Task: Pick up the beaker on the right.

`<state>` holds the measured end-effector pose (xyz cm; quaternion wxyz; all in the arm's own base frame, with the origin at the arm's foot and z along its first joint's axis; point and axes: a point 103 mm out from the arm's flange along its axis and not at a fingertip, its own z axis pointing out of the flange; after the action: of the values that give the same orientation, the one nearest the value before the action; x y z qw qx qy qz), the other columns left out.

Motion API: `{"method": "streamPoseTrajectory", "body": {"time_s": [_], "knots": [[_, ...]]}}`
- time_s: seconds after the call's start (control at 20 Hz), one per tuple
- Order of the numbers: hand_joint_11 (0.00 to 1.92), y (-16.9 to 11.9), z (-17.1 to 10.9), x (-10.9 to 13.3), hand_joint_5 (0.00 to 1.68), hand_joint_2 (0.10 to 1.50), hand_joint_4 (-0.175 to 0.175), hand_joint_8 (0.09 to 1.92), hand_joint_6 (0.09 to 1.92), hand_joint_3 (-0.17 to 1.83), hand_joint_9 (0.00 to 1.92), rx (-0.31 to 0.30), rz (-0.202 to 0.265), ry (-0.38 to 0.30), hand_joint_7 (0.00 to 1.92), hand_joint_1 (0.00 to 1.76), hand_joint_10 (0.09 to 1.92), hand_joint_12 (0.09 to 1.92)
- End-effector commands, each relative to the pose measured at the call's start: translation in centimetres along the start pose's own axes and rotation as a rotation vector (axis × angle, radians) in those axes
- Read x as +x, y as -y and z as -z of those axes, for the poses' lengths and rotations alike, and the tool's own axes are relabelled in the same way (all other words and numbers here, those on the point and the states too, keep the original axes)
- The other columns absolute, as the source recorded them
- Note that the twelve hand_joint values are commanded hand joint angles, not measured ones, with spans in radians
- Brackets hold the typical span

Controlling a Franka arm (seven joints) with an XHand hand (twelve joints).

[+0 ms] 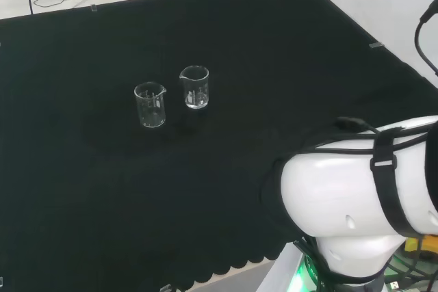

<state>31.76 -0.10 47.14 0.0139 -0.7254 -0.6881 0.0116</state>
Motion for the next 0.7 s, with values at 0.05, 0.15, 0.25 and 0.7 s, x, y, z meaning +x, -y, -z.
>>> {"method": "streamPoseTrajectory", "body": {"time_s": [0.05,0.15,0.25,0.7], "knots": [[0.00,0.8,0.3,-1.3,0.39,1.39,-0.029,0.56,0.09,0.07,0.43,-0.023,-0.062,-0.001,0.00,0.19,0.09,1.32],[0.00,0.5,-0.3,-2.0,0.39,1.39,-0.029,0.56,0.09,0.07,0.42,-0.016,-0.076,-0.012,0.00,0.19,0.09,1.32],[0.00,0.1,-0.9,-2.9,0.39,1.39,-0.029,0.56,0.09,0.07,0.42,-0.010,-0.095,-0.024,0.00,0.19,0.09,1.32],[0.00,-2.7,-5.2,-6.0,0.40,1.37,-0.030,0.52,0.09,0.08,0.33,0.034,-0.143,-0.044,0.02,0.22,0.30,1.33]]}}
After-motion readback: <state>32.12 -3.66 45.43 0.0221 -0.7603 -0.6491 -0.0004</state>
